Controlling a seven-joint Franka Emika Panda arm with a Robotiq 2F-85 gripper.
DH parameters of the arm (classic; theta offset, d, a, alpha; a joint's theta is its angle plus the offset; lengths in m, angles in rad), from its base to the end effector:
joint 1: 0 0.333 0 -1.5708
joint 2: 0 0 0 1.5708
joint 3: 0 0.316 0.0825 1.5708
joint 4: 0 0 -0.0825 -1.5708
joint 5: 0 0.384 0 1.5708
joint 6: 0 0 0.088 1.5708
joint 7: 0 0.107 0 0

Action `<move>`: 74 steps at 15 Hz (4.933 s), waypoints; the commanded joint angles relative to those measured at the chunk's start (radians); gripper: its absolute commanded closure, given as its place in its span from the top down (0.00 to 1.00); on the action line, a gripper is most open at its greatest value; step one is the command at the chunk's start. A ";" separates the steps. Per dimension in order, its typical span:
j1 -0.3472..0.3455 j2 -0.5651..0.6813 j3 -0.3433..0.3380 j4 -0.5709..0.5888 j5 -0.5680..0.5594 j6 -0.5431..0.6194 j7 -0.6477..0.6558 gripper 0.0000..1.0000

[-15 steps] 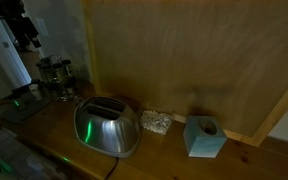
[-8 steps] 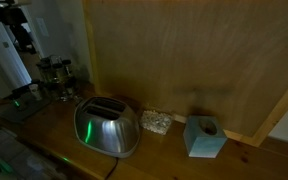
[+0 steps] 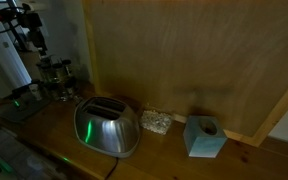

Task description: Twist around the rack of spices then put the white bottle on the rack

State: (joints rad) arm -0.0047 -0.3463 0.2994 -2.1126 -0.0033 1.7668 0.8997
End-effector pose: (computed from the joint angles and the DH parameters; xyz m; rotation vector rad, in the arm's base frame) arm 0.4309 0.1453 0.5501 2.9010 -0.9322 0.0702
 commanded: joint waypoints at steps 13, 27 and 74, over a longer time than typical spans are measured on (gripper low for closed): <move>0.058 0.133 -0.047 0.018 0.040 0.178 0.299 1.00; 0.076 0.143 -0.072 0.023 0.065 0.203 0.360 0.46; 0.156 0.112 -0.099 -0.024 -0.007 0.267 -0.855 0.07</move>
State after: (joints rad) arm 0.1224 -0.2218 0.2133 -2.1200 0.0004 2.0033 0.1681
